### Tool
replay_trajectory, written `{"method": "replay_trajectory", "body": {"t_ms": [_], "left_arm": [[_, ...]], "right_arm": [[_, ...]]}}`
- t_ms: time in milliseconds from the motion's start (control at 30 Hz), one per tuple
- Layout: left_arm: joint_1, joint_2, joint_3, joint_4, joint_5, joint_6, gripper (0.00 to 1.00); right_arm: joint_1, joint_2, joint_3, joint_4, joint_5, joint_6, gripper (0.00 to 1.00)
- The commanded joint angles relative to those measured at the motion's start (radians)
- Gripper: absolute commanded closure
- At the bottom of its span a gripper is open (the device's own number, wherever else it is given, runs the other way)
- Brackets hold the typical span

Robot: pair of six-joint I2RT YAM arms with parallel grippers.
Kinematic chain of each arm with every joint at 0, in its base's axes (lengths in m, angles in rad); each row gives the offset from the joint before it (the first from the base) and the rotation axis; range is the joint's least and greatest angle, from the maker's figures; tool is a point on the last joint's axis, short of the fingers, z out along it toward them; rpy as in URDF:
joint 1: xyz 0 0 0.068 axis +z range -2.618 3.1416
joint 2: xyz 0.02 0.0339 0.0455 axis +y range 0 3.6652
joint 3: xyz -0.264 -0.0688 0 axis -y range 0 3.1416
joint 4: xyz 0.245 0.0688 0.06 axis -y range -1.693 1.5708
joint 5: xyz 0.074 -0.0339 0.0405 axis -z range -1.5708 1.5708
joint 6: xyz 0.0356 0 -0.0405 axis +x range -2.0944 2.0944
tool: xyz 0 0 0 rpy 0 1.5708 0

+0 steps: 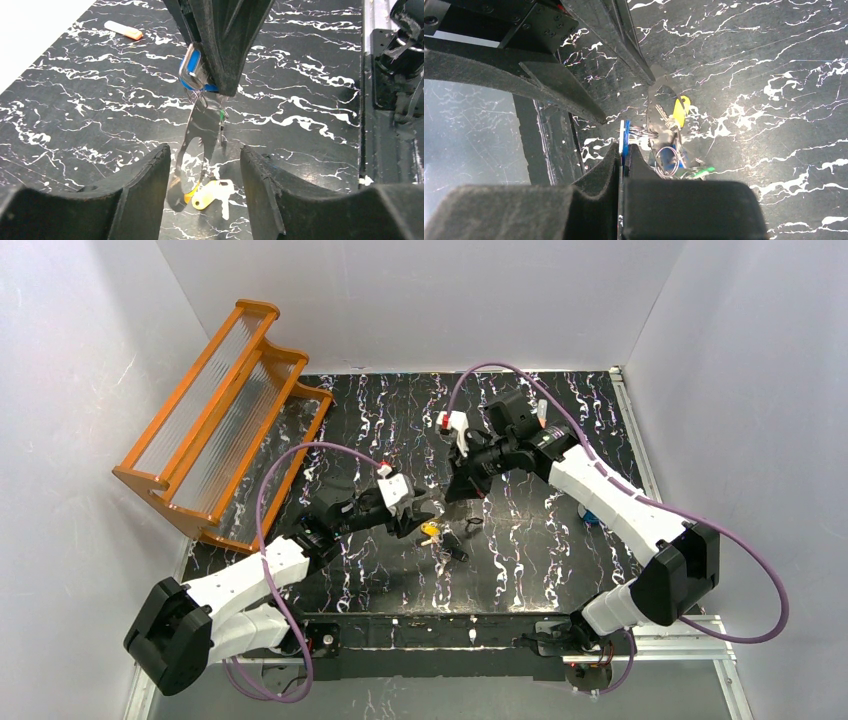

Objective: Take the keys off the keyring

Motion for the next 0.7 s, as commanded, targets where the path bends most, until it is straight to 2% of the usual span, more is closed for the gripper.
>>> {"method": "replay_trajectory", "body": {"t_ms": [0, 167, 300, 567, 667], "left_arm": [[0.000, -0.021, 0.017, 0.000, 0.031, -0.039, 0.47], [0.000, -0.005, 0.043, 0.002, 0.026, -0.054, 0.47], [0.001, 0.028, 0.085, 0.017, 0.034, -0.086, 0.50], [0.000, 0.089, 0.129, 0.038, 0.051, -0.116, 0.64], [0.000, 0.107, 0.133, 0.040, 0.054, -0.118, 0.73]], "right_arm": [[0.014, -0.037, 0.023, 0.023, 0.010, -0.006, 0.99], [0.029, -0.029, 0.033, 0.017, 0.040, 0.001, 0.99], [0.037, -0.023, 0.036, 0.020, 0.049, 0.006, 0.99], [0.047, -0.018, 0.034, 0.032, 0.058, 0.019, 0.99], [0.048, -0.018, 0.035, 0.033, 0.060, 0.019, 0.99]]}}
